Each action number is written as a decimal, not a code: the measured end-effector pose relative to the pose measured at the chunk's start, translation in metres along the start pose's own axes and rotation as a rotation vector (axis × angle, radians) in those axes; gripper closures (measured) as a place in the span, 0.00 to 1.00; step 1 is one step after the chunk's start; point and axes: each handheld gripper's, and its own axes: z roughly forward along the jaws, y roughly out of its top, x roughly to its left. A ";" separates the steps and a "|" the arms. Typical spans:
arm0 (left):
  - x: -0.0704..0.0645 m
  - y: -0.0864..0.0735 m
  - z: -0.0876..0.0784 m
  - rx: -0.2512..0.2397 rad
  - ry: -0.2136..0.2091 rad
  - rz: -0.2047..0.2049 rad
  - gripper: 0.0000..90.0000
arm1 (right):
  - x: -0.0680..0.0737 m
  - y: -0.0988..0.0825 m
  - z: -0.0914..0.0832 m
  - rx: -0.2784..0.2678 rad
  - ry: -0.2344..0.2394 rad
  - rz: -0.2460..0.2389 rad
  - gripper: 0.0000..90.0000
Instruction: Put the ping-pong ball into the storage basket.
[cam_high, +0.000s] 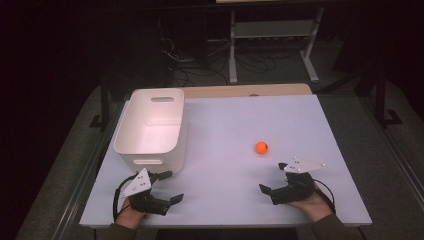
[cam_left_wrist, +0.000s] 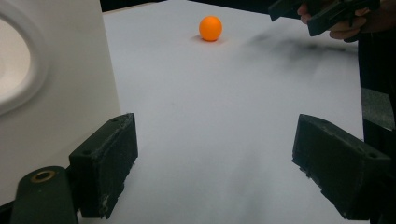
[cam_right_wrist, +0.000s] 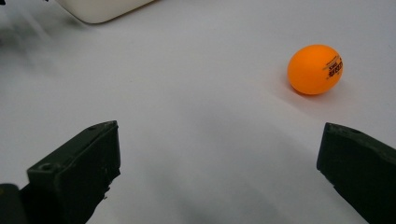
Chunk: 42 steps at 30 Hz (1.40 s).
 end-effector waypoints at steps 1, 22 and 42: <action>0.000 0.000 0.000 0.000 0.000 0.000 0.16 | 0.000 0.000 0.000 0.000 0.000 0.000 0.00; 0.000 0.000 0.000 -0.001 0.000 0.002 0.16 | 0.000 0.002 0.000 0.000 0.004 0.001 0.00; -0.001 0.000 0.000 -0.002 0.003 0.008 0.16 | -0.004 0.009 -0.001 -0.009 -0.010 -0.005 0.00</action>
